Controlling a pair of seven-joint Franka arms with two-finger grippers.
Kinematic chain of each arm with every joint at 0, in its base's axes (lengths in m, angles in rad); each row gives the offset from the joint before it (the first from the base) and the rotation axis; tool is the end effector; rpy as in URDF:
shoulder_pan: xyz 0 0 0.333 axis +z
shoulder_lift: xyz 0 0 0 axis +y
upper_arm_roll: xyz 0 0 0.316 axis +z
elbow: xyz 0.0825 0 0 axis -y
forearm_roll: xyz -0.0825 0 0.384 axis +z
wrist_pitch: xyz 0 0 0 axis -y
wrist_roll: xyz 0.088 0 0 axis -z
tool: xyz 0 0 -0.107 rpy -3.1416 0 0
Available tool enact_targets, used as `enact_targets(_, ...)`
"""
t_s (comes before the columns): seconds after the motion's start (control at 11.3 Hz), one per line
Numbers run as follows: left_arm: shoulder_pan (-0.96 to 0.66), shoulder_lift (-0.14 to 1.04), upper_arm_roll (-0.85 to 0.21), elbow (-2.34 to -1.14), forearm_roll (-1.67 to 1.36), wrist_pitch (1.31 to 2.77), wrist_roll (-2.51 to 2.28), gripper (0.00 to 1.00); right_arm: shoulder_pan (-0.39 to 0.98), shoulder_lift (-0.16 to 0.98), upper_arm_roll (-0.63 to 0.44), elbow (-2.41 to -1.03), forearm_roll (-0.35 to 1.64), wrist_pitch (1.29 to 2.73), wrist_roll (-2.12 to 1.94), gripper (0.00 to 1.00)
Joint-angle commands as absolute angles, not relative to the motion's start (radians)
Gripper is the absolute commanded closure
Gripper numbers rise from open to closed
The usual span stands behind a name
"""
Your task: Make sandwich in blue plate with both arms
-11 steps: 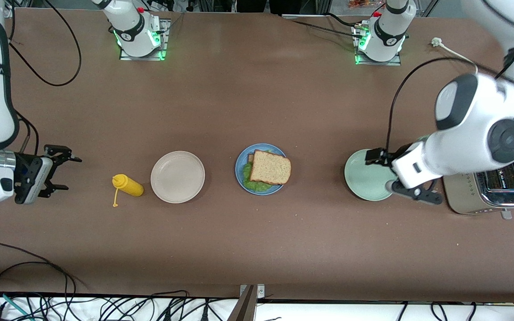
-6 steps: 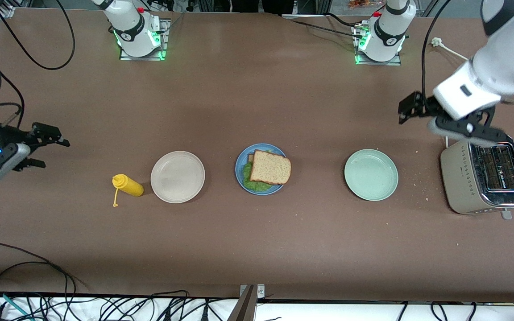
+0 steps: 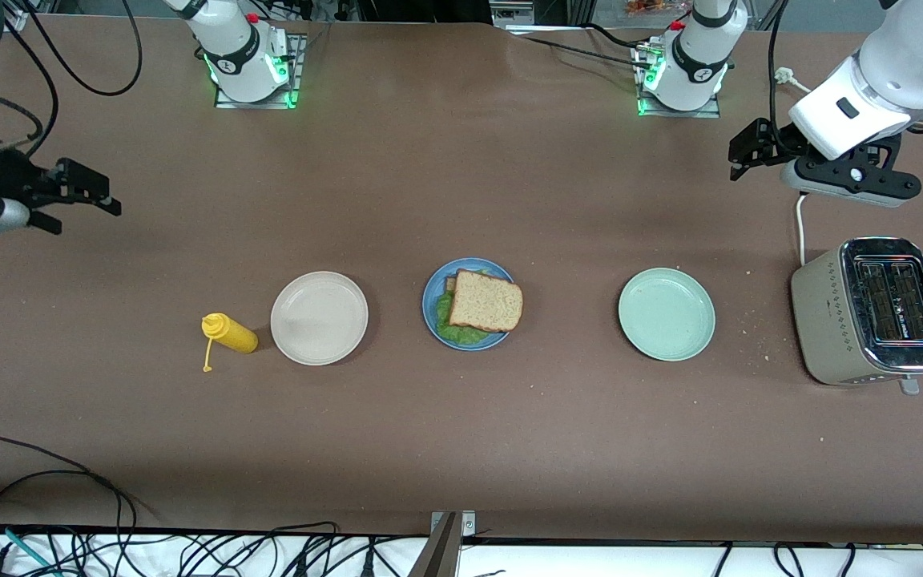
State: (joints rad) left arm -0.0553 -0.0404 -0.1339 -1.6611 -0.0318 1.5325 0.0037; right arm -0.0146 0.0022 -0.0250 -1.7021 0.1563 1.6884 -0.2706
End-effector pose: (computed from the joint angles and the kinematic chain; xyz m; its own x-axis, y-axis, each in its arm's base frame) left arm 0.5252 -0.1055 0.6008 0.9775 -0.1916 -0.0883 -0.1899 -0.9814 0.0267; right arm 0.5614 -0.0073 0.5722 0.9778 0.2079 0.0245 0.2092 -0.9658 -0.1532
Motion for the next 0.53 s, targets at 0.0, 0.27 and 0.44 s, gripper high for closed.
enact_targets(0.0,-0.040,-0.025,-0.132,-1.644,0.000,1.486,0.011,0.00,0.024,-0.109,-0.020,-1.761,0.065,1.660,-0.118,0.00)
enact_targets(0.27,-0.028,-0.023,-0.135,-1.631,0.000,1.486,0.002,0.00,0.025,-0.100,-0.025,-1.744,0.057,1.663,-0.129,0.00)
enact_targets(0.44,-0.028,-0.026,-0.137,-1.628,0.000,1.483,-0.006,0.00,0.023,-0.077,-0.026,-1.715,0.048,1.667,-0.126,0.00)
